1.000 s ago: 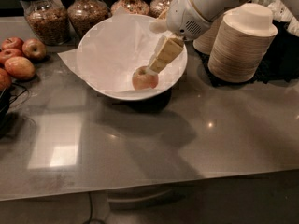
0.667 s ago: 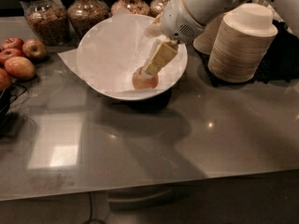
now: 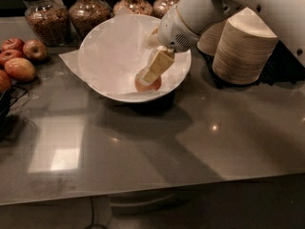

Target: Pick apple from white bowl

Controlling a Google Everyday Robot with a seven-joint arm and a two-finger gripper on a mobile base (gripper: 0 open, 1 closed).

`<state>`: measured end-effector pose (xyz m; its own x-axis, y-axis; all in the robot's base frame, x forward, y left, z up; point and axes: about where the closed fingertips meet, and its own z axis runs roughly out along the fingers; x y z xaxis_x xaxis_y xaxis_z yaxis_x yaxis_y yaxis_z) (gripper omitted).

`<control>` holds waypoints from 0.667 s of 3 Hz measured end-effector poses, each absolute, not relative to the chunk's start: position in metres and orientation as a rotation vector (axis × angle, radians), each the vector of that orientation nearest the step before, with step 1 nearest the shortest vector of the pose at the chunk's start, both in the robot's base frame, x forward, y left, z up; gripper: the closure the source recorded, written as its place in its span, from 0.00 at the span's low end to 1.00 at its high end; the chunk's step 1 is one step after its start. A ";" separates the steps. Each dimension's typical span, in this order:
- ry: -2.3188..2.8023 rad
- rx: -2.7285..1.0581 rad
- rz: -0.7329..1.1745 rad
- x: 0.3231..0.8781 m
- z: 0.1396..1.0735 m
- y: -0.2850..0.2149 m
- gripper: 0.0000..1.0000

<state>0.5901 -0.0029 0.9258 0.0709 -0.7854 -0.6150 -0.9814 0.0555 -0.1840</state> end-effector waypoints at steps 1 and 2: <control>1.795 -1.758 0.450 0.594 0.912 -0.005 0.28; 1.828 -1.750 0.454 0.596 0.897 -0.006 0.29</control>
Offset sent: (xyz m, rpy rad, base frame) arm 0.0084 -0.0095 -0.0441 -0.0267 0.0708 -0.0645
